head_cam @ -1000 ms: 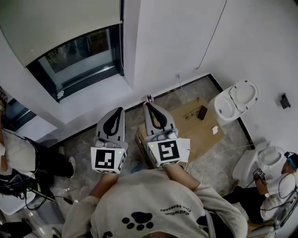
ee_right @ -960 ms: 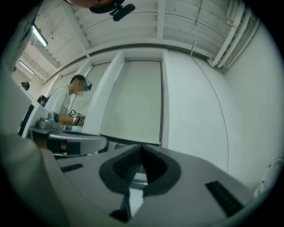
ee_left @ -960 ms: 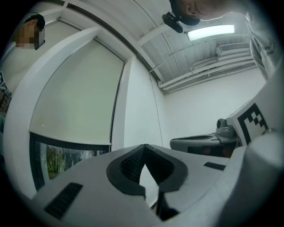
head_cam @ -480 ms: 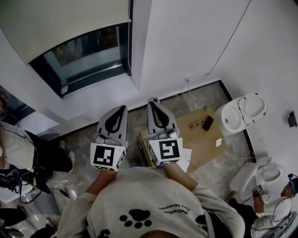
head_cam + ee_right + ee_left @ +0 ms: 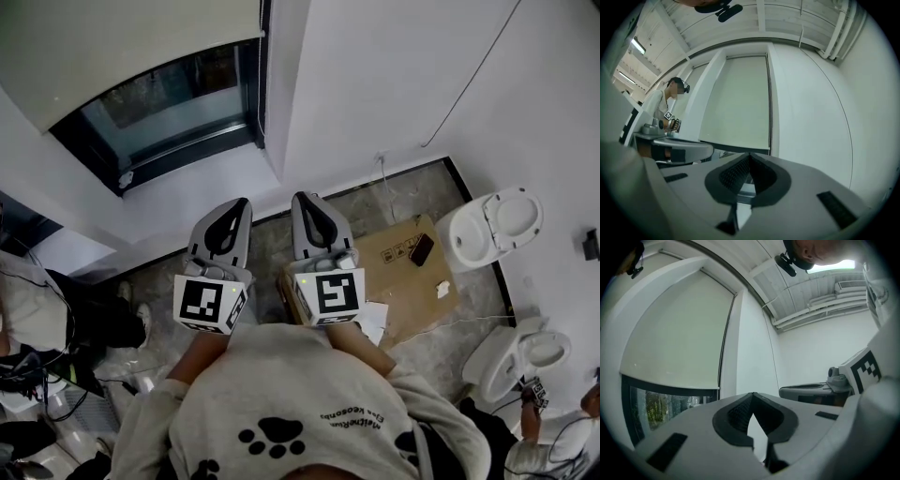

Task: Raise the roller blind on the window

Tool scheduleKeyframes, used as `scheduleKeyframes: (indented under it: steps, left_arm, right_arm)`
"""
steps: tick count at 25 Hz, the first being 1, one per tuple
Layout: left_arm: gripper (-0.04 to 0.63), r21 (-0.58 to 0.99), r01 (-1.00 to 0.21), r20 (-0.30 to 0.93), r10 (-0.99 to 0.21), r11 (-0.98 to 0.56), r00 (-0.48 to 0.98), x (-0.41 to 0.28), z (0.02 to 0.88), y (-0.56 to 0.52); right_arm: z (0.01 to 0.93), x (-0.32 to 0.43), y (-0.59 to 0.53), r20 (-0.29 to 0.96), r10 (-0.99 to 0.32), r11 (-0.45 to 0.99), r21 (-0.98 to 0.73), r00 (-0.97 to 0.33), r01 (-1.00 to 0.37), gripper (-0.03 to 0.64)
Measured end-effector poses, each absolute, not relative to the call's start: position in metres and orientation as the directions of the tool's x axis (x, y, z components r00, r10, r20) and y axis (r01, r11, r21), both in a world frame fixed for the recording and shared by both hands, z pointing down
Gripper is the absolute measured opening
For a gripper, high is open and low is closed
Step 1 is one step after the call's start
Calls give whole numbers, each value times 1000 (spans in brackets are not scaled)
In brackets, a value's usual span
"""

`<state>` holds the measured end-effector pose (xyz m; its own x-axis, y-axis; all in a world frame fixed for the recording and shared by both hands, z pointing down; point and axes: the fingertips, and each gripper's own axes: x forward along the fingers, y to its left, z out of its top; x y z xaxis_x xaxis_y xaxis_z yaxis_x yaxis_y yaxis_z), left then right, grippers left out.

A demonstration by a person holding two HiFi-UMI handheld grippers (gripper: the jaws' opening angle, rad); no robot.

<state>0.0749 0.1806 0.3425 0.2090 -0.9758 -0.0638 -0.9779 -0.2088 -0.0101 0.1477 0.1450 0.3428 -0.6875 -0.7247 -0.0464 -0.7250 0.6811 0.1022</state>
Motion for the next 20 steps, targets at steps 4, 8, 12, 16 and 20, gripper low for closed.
scheduleKeyframes:
  steps: [4,8,12,16,20]
  left_arm:
    - [8,2,-974,-70,-971,-228,227,63,345,147]
    - [8,22,-968,-74,-966,-250,247,45,349,107]
    - [8,30,-959,-72,-957,-282,279,25,347,61]
    - [8,29,-942,-66,-941,-336,333,8,344,15]
    - [8,34,-923,-63,-922,-384,381,-8,337,-29]
  right_arm:
    - [345,133,118,-33,-731,675,115,-682,-729,9]
    - [344,111,82,-42,-736,667,124,-676,-734,9]
    - [343,92,41,-35,-755,647,123,-655,-752,9]
    - [340,76,-1,-30,-790,606,113,-612,-788,9]
    - [334,58,-40,-24,-816,572,113,-578,-813,9]
